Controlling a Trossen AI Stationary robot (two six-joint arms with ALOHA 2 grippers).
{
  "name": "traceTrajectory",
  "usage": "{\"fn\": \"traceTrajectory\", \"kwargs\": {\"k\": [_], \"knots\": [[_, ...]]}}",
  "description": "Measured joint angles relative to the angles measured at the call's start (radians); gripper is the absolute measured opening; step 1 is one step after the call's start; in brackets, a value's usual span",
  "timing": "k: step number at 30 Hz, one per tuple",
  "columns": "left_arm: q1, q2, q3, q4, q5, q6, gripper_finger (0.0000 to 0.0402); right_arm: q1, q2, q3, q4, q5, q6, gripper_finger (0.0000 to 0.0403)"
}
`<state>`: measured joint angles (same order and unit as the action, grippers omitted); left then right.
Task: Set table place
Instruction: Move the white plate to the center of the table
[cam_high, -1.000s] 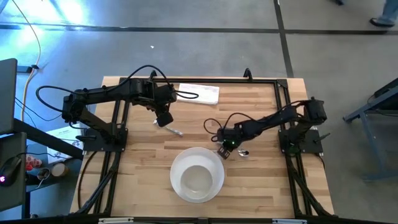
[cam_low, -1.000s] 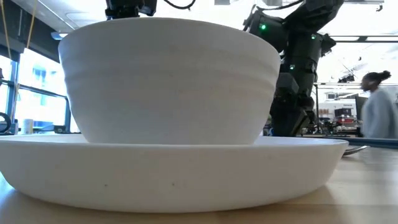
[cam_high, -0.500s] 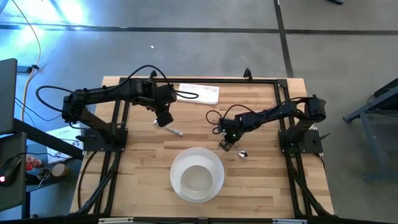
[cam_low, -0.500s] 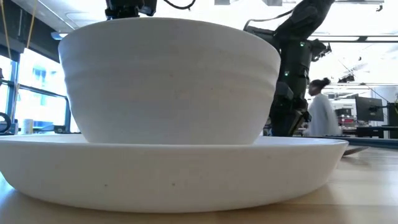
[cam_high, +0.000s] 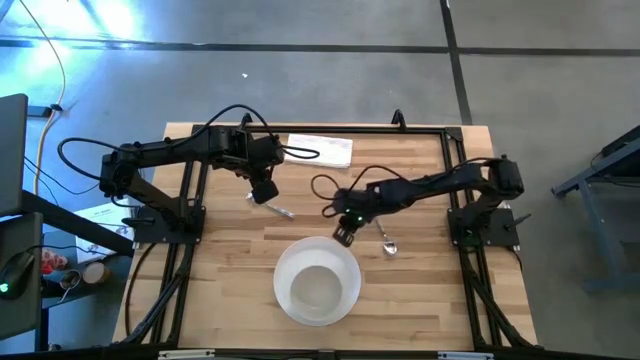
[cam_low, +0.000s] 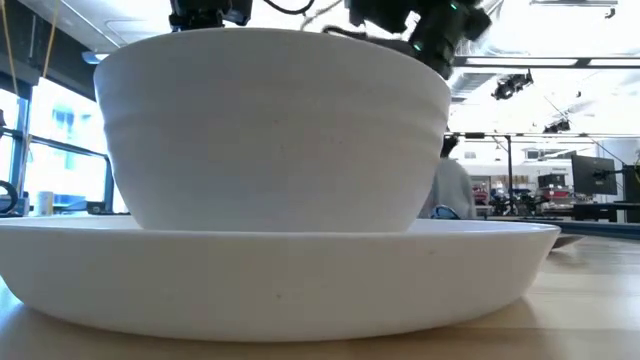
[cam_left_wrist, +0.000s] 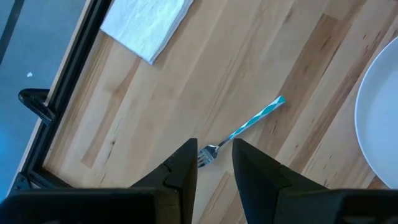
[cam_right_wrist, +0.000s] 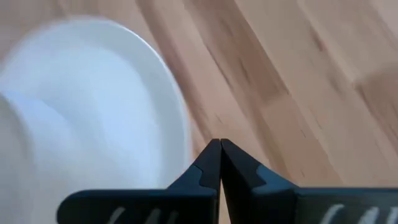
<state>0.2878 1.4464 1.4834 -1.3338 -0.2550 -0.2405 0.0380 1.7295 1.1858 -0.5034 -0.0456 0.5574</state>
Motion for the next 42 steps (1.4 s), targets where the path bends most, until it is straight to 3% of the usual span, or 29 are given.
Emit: {"fn": "traceTrajectory", "kwargs": {"k": [10,20,42], "knots": [[0.000,0.000,0.000,-0.002,0.000,0.000,0.0092,0.076,0.233,0.170,-0.028,-0.047,-0.035,0.0000],[0.000,0.000,0.000,-0.007,0.000,0.000,0.0092,0.107,0.336,0.239,-0.040,-0.069,-0.042,0.0000],[0.000,0.000,0.000,-0.018,0.012,0.000,0.0092,-0.120,0.344,0.240,-0.098,-0.026,-0.263,0.0000]]}}
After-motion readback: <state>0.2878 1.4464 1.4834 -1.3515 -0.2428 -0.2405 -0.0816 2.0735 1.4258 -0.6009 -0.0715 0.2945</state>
